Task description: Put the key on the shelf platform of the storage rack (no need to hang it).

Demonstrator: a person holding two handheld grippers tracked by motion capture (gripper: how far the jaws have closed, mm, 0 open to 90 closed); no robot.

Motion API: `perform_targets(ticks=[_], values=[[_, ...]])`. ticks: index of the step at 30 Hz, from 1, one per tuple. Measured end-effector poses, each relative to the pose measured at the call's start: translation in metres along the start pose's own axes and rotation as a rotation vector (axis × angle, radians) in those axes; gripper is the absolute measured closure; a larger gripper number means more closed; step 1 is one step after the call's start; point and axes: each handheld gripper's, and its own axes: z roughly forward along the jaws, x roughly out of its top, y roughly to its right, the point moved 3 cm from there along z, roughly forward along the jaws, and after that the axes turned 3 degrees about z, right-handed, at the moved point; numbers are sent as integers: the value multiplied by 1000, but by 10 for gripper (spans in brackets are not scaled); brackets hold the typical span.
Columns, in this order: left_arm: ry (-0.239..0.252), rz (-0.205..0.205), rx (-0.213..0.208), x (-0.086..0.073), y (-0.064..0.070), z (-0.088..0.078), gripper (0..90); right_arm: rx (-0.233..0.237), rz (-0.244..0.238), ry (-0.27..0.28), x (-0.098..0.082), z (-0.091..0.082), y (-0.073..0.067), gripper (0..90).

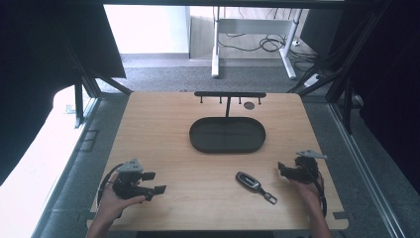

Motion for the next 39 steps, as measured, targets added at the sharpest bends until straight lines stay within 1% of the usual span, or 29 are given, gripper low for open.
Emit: perform_targets(ticks=[3,6,8,11,18,19,20,21,22,34,39], values=[[-3,2,0,0,1,1,290,7,-11,24,-1,-8,4,169],[-6,6,0,1,2,2,291,53,-38,25,-2,-11,2,212],[-4,9,1,1,3,2,291,72,-58,17,-2,-12,0,233],[-1,9,-2,1,3,1,291,67,-66,7,-2,-14,-1,238],[-3,6,0,0,2,0,291,84,-42,10,-1,-16,1,253],[-3,7,-1,0,2,0,291,86,-33,7,-1,-17,1,261],[-3,7,-1,0,2,0,291,98,-23,4,-1,-17,2,263],[-3,7,-1,0,2,0,291,98,-23,4,-1,-17,2,263],[-2,6,-1,0,2,0,291,111,-10,2,0,-18,2,261],[-3,7,-3,0,2,0,291,120,-13,-2,0,-19,2,260],[-3,3,-1,-1,1,0,291,133,-24,4,1,-21,2,297]])
